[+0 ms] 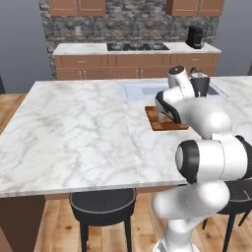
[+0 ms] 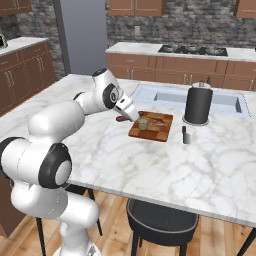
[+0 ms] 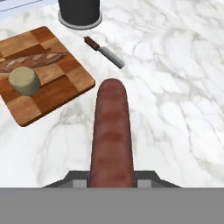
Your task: Retrieve the sausage and cheese from the fridge and place them on the cutting board on the counter.
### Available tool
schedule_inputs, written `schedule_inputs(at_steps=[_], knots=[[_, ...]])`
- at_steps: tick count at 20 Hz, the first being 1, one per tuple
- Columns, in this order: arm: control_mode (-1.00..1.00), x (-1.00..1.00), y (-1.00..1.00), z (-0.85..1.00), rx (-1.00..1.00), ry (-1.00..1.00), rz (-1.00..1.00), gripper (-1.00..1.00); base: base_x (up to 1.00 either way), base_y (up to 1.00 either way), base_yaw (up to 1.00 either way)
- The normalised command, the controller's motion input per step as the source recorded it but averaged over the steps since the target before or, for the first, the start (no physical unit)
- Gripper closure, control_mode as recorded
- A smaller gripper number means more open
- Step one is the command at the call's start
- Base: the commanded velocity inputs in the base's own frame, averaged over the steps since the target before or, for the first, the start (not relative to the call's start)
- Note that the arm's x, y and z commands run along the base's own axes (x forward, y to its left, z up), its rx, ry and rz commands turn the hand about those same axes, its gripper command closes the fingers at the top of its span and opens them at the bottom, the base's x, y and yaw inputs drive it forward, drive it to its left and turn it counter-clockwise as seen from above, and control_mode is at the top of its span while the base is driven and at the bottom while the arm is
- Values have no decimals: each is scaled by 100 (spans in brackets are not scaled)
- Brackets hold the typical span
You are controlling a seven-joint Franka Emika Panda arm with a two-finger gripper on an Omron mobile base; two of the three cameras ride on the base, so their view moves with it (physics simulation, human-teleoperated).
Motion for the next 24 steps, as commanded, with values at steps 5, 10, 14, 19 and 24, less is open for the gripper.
schedule_inputs(at_steps=[5, 10, 14, 19, 24], knots=[[-100, 25, -32, -46, 10, 1, 0, 100, 0, 0, 0], [-100, 18, -6, -46, 10, 3, 0, 100, 0, 0, 0], [-100, 26, 0, -25, 6, 1, 0, 100, 0, 0, 0], [-100, 32, -2, -21, 2, 0, -1, 100, 0, 0, 0], [-100, 50, -5, -27, 1, 0, -3, 100, 0, 0, 0]])
